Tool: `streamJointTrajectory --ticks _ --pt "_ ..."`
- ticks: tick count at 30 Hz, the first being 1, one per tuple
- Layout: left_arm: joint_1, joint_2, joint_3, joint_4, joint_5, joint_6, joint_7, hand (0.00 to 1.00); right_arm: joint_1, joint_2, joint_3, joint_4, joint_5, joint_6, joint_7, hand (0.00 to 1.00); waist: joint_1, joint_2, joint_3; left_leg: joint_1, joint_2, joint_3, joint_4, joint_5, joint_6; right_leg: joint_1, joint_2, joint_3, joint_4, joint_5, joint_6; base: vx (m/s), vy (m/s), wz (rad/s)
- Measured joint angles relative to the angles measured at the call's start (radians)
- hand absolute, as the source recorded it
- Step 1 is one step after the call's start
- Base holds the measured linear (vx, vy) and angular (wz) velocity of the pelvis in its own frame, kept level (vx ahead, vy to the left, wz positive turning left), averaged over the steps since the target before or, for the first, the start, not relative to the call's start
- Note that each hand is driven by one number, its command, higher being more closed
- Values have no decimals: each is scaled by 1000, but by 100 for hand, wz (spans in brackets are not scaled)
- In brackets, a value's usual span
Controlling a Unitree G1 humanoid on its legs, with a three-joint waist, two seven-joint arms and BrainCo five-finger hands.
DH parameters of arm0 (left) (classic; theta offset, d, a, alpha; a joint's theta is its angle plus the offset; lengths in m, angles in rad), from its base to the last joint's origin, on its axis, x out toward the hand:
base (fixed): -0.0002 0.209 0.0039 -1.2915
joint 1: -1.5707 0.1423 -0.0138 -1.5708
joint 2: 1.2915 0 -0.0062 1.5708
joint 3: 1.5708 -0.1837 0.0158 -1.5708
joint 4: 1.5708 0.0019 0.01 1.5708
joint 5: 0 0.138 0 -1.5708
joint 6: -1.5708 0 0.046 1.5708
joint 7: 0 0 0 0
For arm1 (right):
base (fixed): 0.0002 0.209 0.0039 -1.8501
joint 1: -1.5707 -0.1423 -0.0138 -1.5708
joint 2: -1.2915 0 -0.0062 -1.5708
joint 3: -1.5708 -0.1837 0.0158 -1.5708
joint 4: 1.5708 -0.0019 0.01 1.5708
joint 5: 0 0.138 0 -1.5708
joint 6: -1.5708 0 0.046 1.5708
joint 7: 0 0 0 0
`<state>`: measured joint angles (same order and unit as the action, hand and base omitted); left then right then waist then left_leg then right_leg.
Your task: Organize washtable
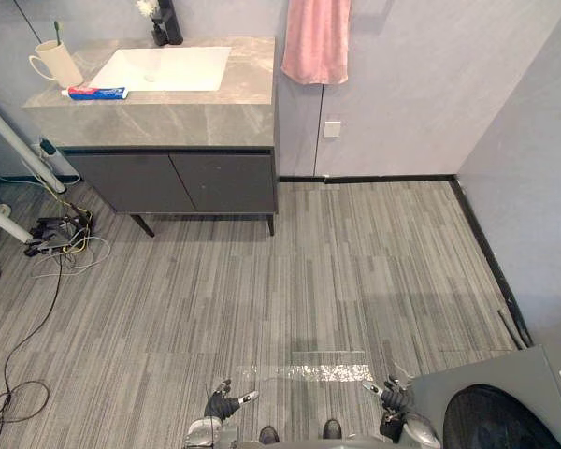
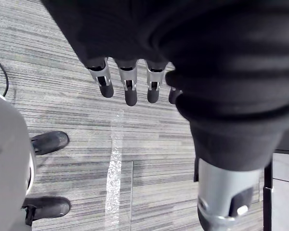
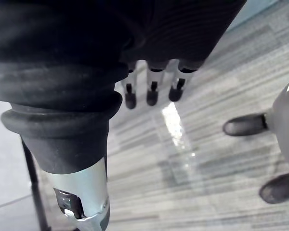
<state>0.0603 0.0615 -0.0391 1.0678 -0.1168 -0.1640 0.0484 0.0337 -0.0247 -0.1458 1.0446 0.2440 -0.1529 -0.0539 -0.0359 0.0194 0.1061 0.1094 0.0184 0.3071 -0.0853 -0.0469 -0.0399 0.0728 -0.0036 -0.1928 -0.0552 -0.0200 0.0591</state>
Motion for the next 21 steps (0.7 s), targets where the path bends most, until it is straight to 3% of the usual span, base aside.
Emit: streamJointTrajectory --ticks 21 --pt "1 1 1 -2 -69 -1 4 0 -1 11 1 1 70 -7 -3 0 -1 -15 -10 9 -2 -2 -5 0 0 9 -1 -25 -3 5 -7 -15 -14 0"
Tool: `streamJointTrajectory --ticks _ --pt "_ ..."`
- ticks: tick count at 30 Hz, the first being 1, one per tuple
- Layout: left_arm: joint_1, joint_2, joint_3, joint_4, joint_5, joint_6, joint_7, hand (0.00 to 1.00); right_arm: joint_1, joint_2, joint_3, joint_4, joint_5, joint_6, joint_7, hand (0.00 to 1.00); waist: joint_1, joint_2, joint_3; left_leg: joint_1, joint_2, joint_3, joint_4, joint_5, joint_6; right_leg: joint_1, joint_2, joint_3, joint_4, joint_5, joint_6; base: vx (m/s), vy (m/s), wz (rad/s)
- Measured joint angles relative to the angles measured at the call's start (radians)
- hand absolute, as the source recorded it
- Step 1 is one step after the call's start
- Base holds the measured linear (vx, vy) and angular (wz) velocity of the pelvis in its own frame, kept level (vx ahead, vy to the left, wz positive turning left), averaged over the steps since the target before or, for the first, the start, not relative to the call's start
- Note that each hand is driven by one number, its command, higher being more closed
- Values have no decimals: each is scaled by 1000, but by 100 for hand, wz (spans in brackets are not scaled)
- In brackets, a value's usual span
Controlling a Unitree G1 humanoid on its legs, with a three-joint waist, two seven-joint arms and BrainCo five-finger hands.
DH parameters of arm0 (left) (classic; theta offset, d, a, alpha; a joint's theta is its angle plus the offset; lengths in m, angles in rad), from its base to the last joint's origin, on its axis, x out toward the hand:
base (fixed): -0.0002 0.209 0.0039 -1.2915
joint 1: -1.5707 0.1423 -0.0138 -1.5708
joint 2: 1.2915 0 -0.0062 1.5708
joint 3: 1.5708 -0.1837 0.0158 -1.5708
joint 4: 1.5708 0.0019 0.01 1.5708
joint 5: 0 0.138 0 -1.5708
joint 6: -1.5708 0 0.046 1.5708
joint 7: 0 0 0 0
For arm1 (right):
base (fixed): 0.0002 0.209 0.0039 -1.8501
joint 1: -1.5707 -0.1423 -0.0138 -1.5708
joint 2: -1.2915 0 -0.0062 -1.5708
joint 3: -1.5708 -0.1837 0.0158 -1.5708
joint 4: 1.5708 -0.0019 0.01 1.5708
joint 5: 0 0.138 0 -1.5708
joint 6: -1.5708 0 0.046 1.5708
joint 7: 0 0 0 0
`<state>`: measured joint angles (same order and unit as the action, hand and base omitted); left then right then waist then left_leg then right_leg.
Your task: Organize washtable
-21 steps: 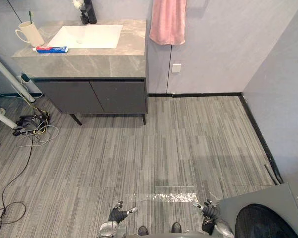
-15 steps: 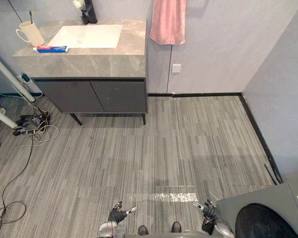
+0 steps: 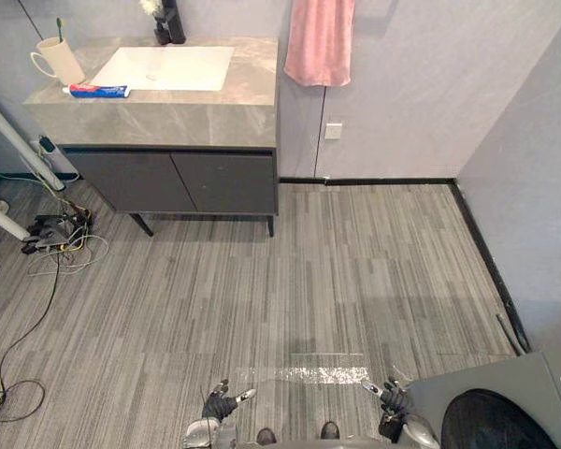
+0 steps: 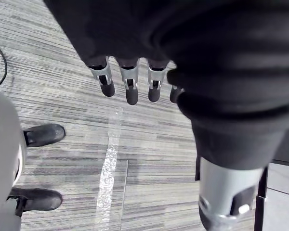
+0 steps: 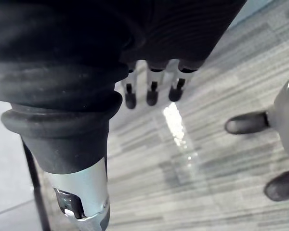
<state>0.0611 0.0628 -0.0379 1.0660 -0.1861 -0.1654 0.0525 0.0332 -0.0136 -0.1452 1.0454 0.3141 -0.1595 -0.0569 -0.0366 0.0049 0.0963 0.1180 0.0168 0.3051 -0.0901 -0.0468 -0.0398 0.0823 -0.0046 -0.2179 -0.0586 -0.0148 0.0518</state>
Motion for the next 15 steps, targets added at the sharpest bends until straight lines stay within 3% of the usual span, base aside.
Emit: streamJointTrajectory --ticks 15 --pt "-3 0 -3 -9 0 -8 26 0 -8 5 3 -11 22 -18 -6 0 -1 -3 0 -38 -4 2 -2 1 2 -32 0 0 -18 6 -9 -32 -27 -1"
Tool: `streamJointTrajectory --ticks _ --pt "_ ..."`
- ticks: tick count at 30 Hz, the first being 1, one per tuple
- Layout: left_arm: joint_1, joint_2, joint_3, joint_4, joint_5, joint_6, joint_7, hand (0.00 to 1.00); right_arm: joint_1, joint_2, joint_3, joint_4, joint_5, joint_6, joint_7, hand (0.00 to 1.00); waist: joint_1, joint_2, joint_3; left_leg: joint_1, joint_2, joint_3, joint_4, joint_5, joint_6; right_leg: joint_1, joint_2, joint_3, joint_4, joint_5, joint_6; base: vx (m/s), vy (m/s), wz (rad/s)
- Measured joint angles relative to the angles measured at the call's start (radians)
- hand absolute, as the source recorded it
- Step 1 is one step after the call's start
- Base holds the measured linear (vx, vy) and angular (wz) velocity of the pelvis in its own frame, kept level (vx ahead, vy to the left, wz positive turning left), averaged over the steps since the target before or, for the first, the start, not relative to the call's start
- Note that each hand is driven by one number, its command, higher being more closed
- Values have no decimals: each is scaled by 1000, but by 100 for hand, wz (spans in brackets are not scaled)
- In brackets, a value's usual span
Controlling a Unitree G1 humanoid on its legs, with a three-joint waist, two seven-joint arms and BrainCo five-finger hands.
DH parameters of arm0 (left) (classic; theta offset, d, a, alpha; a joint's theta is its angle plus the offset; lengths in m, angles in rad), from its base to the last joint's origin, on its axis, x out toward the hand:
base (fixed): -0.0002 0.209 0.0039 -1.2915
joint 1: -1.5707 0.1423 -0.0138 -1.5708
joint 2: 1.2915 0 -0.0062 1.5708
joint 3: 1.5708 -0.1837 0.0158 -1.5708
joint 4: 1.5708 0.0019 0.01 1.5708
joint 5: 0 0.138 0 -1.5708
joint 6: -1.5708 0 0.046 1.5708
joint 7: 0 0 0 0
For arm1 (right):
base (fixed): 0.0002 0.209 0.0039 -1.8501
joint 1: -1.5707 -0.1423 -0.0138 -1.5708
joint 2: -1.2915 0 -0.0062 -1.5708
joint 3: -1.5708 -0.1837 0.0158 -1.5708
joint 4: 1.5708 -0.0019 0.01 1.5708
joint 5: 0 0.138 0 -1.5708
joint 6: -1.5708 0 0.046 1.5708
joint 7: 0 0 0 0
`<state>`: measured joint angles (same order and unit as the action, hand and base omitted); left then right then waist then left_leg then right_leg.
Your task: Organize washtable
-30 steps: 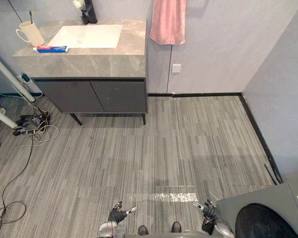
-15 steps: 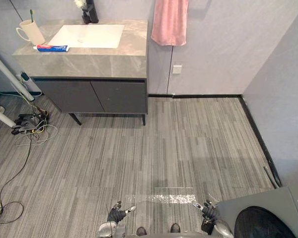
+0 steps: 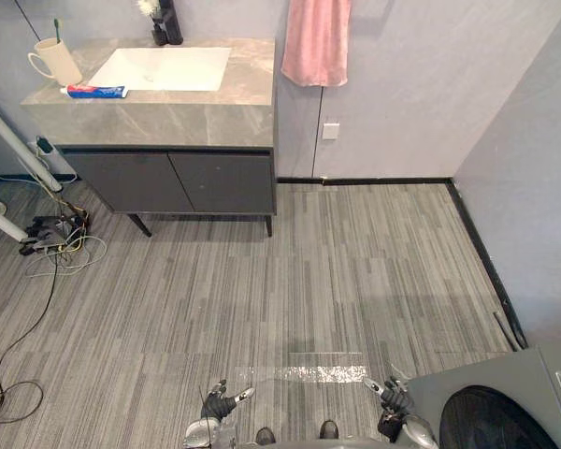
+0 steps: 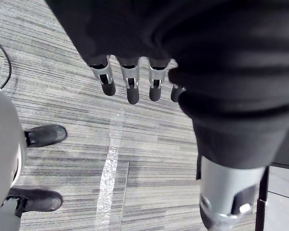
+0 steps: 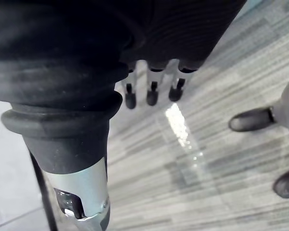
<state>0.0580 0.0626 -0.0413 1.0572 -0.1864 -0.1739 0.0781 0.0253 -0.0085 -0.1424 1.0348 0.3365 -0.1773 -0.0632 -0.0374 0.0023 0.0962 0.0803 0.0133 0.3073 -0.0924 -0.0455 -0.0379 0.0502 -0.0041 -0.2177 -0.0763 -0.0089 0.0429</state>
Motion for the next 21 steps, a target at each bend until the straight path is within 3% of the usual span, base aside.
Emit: streamJointTrajectory --ticks 3,5,7,8,9,10,12,14,15,16,17,19,20,21 --pt "-7 0 0 -8 -1 -2 11 0 -7 0 -2 2 7 1 0 0 0 -2 2 -8 -4 -3 0 0 0 -7 -4 -5 1 0 0 13 -9 2" --pt "-13 0 -3 -15 -3 -6 12 0 -29 -2 -5 2 10 1 0 0 -1 2 7 -18 -9 -4 0 -3 4 -49 -18 -10 77 -46 -5 13 14 5" --pt "-33 2 -36 -55 -3 -7 13 0 -51 -11 -5 -1 19 1 0 0 -1 9 42 -13 -11 -7 8 -33 39 -178 -62 -28 381 -149 31 14 52 2" --pt "-37 2 -41 -62 -3 -7 12 0 -56 -11 -5 0 21 1 0 0 3 9 51 -7 -13 -8 8 -42 51 -222 -83 -35 491 -161 44 -3 63 3" --pt "-42 3 -48 -79 -3 -7 13 0 -63 -7 -5 -2 28 1 1 0 -3 9 75 24 -21 -20 19 -61 75 -309 -125 -47 698 -175 44 75 60 14" --pt "-42 11 -64 -88 -3 -6 15 0 -63 -8 -6 -17 30 0 2 0 -10 2 87 36 -22 -35 43 -88 81 -361 -149 -50 791 -209 39 131 57 22" --pt "-51 18 -74 -93 -3 -6 16 0 -60 -18 -7 -27 39 0 1 0 -15 8 100 38 -2 -51 82 -127 70 -412 -153 -71 742 -223 25 290 52 30" --pt "-69 25 -75 -96 -3 -6 16 0 -61 -30 -8 -33 48 -4 -1 0 -31 16 110 43 26 -77 103 -159 48 -451 -154 -105 583 -197 21 331 13 35" --pt "-82 27 -75 -96 -3 -6 16 0 -61 -37 -9 -33 48 -4 -2 0 -34 17 117 57 36 -85 107 -172 28 -465 -154 -123 488 -156 22 507 -68 22" --pt "-100 30 -74 -97 -3 -6 16 0 -56 -41 -11 -32 47 -3 -2 0 -34 10 134 102 51 -91 102 -199 -5 -477 -155 -156 329 -67 32 545 -98 17" --pt "-108 33 -74 -97 -3 -6 16 0 -53 -40 -13 -32 47 -2 -2 0 -35 4 141 125 54 -94 100 -205 -14 -480 -156 -173 279 -35 40 717 -166 23" --pt "-118 39 -75 -97 -2 -6 14 0 -26 -40 -14 -44 48 3 1 0 -53 5 141 175 88 -89 93 -243 -75 -500 -150 -193 253 -1 27 605 -195 40" --pt "-103 48 -73 -99 -2 -8 13 0 -10 -39 -20 -55 45 7 1 0 -62 -9 132 191 99 -90 157 -260 -103 -505 -141 -174 283 74 -51 762 -309 38" --pt "-100 43 -70 -101 -3 -8 13 0 -1 -45 -25 -55 45 7 5 0 -56 -2 126 156 151 -84 302 -272 -138 -493 -121 -170 321 155 -109 908 -423 15"
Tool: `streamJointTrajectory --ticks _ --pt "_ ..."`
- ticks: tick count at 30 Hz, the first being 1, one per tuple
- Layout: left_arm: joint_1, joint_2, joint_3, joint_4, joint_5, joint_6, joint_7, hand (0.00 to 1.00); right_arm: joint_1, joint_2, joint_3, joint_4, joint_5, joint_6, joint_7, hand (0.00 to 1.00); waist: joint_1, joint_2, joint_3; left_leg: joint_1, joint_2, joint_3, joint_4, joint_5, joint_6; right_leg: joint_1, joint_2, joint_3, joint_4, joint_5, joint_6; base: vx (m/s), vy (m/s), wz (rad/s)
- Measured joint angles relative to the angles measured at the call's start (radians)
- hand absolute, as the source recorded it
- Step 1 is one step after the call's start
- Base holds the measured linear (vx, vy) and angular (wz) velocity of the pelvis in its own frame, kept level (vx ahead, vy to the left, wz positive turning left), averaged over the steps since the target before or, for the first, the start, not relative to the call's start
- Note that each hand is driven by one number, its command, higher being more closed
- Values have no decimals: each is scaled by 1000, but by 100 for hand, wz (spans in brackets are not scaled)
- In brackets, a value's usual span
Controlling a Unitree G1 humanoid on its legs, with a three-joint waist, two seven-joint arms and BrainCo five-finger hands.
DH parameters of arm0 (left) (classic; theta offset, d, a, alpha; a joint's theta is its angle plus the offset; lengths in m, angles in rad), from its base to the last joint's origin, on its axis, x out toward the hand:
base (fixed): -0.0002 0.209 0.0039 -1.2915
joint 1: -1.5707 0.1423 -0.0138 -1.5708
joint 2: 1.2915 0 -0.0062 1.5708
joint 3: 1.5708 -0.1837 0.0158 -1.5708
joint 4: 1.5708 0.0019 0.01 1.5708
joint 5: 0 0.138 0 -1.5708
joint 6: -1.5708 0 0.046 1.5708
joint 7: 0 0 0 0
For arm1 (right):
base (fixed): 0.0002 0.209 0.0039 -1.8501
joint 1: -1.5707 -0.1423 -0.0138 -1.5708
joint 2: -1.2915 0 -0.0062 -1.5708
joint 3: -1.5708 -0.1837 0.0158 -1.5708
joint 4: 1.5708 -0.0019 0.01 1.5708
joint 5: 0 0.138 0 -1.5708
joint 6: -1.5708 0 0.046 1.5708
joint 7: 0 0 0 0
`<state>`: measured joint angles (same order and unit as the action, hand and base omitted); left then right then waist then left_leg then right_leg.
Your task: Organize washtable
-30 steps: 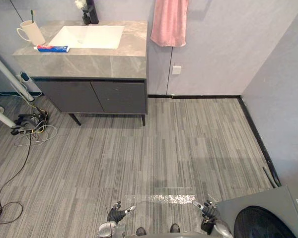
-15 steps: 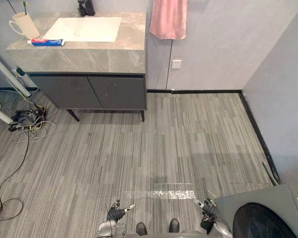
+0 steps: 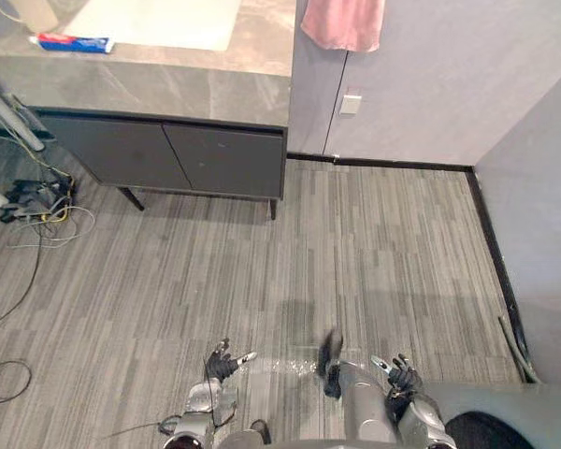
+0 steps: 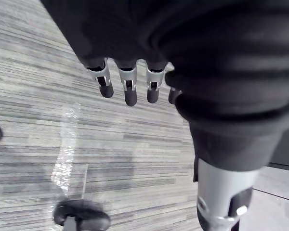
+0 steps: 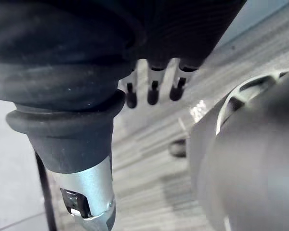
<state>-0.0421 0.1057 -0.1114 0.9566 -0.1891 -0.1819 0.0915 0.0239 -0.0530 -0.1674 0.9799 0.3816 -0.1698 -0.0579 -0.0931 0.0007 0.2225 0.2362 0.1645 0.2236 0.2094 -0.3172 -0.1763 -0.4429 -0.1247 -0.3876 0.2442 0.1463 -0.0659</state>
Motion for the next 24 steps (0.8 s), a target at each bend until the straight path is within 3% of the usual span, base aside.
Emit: streamJointTrajectory --ticks 1,2,3,4,5,7,9,10,11,12,13,14,15,16,17,18,19,20,21,22,24 --pt "4 -5 12 0 0 0 -1 0 -7 -7 -9 0 0 0 3 0 14 35 1 -74 62 5 166 26 -23 11 35 -12 32 -47 -22 917 -492 -15" --pt "8 -22 39 0 -1 2 -4 0 -16 -23 -11 7 -6 2 6 0 25 65 14 -168 144 25 427 161 5 69 76 -23 32 -96 -36 762 -415 -23" --pt "21 -32 53 -3 -15 3 -4 0 -19 -31 -5 12 -9 4 7 0 31 75 16 -212 189 30 563 250 33 115 100 -20 17 -120 -48 804 -383 -30" --pt "37 -49 76 -5 -44 3 -5 0 -22 -34 7 16 -10 3 5 0 46 85 17 -262 238 34 727 277 43 186 135 -5 -4 -148 -55 776 -327 -62" --pt "53 -56 90 -5 -74 3 -5 0 -36 -40 24 24 -9 3 3 0 65 81 20 -309 268 37 891 242 83 283 170 39 -44 -162 -71 744 -301 -78" --pt "67 -56 124 -11 -100 1 -5 0 -69 -33 29 25 -7 0 -4 0 84 41 31 -401 247 64 961 185 116 452 182 123 -134 -168 -79 618 -204 -73" --pt "77 -55 148 -54 -125 -3 -5 0 -99 -34 31 18 5 -3 -3 0 112 24 27 -519 212 77 872 156 112 530 178 192 -183 -181 -81 752 -97 -86" --pt "83 -53 167 -74 -135 -8 -5 0 -122 -38 30 17 10 -5 -2 0 128 20 30 -582 178 68 735 147 99 570 175 233 -207 -198 -67 723 -1 -105" --pt "88 -54 181 -76 -141 -9 -5 0 -132 -36 29 16 12 -5 -2 0 136 19 31 -601 156 52 628 148 96 597 169 251 -218 -210 -48 590 84 -111" --pt "104 -58 206 -78 -153 -10 -4 0 -143 -33 28 15 13 -5 -2 0 137 16 31 -608 98 10 387 162 75 642 158 277 -236 -235 -17 567 149 -123" --pt "128 -68 224 -80 -153 -10 -4 0 -137 -37 29 11 11 -10 2 0 140 35 15 -588 61 -55 124 219 18 674 157 304 -249 -270 25 556 187 -132" --pt "148 -75 232 -79 -153 -10 -4 0 -126 -41 29 3 10 -11 4 0 142 44 5 -593 60 -78 69 240 18 685 160 318 -244 -300 44 562 291 -167" --pt "183 -80 250 -74 -159 -9 -5 0 -101 -40 30 -17 10 -11 13 0 163 54 -17 -599 42 -126 119 343 83 689 144 360 -191 -386 77 594 340 -128" --pt "173 -73 284 -68 -163 -8 -1 0 -79 -26 32 -19 12 -12 19 0 152 16 -34 -603 14 -106 171 289 125 645 95 372 -67 -423 110 611 343 -99" --pt "166 -66 283 -67 -163 -12 -2 0 -68 -25 30 -18 12 -11 20 0 146 8 -36 -592 9 -90 178 280 127 602 78 371 35 -432 125 612 309 -43" --pt "167 -52 275 -64 -163 -5 -1 0 -61 -17 29 -12 14 -10 20 0 134 -15 -35 -540 -5 -44 169 249 147 503 32 357 256 -415 186 576 284 -49" --pt "181 -52 288 -37 -186 20 6 0 -63 -9 30 -12 17 -11 20 0 127 -21 -35 -497 -11 -19 156 230 157 443 -2 353 396 -396 261 549 268 -52" --pt "184 -49 318 -18 -215 58 25 0 -62 -2 30 -12 25 -11 19 0 118 -18 -33 -457 -14 -2 141 221 167 406 -34 310 485 -408 258 518 216 -49" --pt "215 -34 307 -6 -209 74 25 0 -66 9 41 -11 38 -9 20 0 120 -15 -31 -387 -13 16 96 220 168 373 -82 209 526 -430 210 453 139 -48" --pt "253 -24 296 -8 -209 74 19 0 -65 11 67 -12 39 -9 22 0 126 -10 -28 -328 -7 37 53 221 168 364 -109 137 515 -447 178 419 98 -55" --pt "293 -25 303 -8 -209 76 24 0 -65 12 89 -22 38 -10 37 0 132 2 -22 -257 2 52 16 221 168 326 -137 69 428 -455 166 312 -36 -17"
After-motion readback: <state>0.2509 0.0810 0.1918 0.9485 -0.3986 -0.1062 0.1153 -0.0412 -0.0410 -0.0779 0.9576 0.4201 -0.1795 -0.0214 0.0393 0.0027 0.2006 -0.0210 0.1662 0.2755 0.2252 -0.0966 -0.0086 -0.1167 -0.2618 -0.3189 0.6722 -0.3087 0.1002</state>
